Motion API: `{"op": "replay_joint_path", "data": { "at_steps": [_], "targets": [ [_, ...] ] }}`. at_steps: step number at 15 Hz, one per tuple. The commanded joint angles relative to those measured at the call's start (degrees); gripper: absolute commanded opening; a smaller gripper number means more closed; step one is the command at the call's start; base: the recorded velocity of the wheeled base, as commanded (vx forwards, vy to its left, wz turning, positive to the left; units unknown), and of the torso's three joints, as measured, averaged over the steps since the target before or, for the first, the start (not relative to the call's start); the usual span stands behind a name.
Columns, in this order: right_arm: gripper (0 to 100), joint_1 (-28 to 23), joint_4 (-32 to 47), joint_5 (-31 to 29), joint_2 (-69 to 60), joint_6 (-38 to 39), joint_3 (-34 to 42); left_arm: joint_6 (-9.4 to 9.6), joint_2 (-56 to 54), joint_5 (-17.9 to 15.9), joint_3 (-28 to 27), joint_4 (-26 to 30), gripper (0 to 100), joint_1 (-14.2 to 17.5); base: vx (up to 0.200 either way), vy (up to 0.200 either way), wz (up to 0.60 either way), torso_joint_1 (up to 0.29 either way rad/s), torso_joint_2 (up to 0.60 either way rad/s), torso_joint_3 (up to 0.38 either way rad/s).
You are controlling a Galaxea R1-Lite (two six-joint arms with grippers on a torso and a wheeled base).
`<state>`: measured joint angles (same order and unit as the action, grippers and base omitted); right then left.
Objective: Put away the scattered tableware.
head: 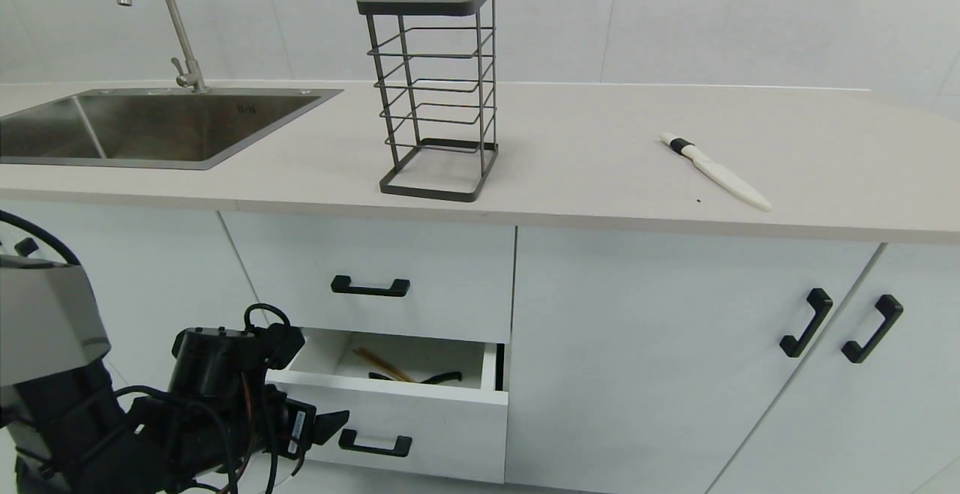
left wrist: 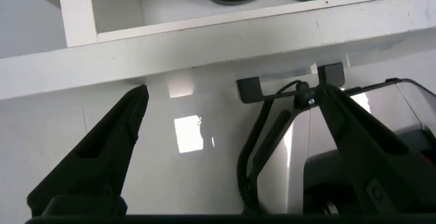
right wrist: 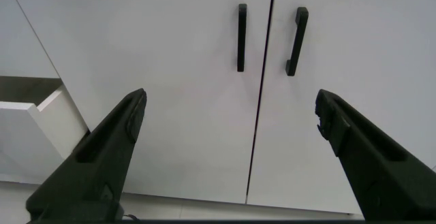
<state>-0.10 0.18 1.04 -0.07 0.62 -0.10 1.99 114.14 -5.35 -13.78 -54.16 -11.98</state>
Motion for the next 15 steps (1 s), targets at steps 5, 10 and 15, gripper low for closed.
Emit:
{"op": "replay_joint_path", "data": {
  "at_steps": [5, 10, 15],
  "targets": [
    [100, 0.0, 0.0, 0.0, 0.1, 0.0, 0.0, -0.14, 2.8, 0.0, -4.7, -0.1, 100, 0.0, 0.0, 0.0, 0.0, 0.0, 0.0, 0.0],
    [100, 0.0, 0.0, 0.0, 0.1, 0.0, 0.0, -0.14, 4.5, 0.1, -8.2, -0.1, 100, 0.6, 0.0, 0.0, 0.0, 0.0, 0.0, 0.0],
    [100, 0.0, 0.0, 0.0, 0.1, 0.0, 0.0, -0.58, 7.4, 0.0, -12.2, -1.3, 100, 0.6, 0.0, 0.0, 0.0, 0.0, 0.0, 0.0]
  ]
}}
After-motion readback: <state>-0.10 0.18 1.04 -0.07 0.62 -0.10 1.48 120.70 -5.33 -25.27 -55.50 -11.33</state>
